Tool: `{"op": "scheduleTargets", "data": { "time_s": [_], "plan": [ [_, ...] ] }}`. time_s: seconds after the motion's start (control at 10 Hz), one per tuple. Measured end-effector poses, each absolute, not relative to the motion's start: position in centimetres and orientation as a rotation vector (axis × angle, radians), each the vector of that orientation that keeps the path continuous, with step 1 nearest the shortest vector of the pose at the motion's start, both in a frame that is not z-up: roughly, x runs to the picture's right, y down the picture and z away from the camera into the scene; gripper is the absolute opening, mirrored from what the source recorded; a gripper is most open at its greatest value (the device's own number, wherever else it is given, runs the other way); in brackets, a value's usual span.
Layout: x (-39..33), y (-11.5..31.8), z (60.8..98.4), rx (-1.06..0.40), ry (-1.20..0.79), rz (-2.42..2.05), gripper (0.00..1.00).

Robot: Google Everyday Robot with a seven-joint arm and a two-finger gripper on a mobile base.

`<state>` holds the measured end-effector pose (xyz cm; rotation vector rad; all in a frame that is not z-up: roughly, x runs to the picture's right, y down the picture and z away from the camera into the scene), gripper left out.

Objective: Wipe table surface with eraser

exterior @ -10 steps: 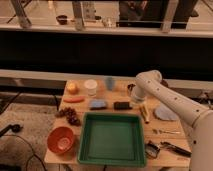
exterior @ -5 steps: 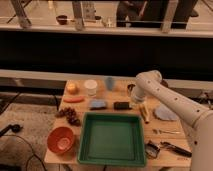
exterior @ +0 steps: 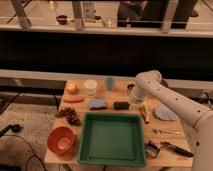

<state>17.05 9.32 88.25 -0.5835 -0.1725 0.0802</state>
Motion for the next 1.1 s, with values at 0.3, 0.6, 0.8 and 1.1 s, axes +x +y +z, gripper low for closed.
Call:
{"op": "scheduleTargets", "data": {
  "time_s": [0.3,0.6,0.8,1.1],
  "plan": [
    [17.0,9.4,88.3,-0.582,-0.172,0.075,0.80],
    [16.9,9.4,88.6,-0.573,-0.173,0.071,0.80],
    [16.5,9.1,89.4,-0.561,-0.181,0.058,0.80],
    [15.6,8.7,90.3,-0.544,-0.199,0.033,0.80]
  ]
}}
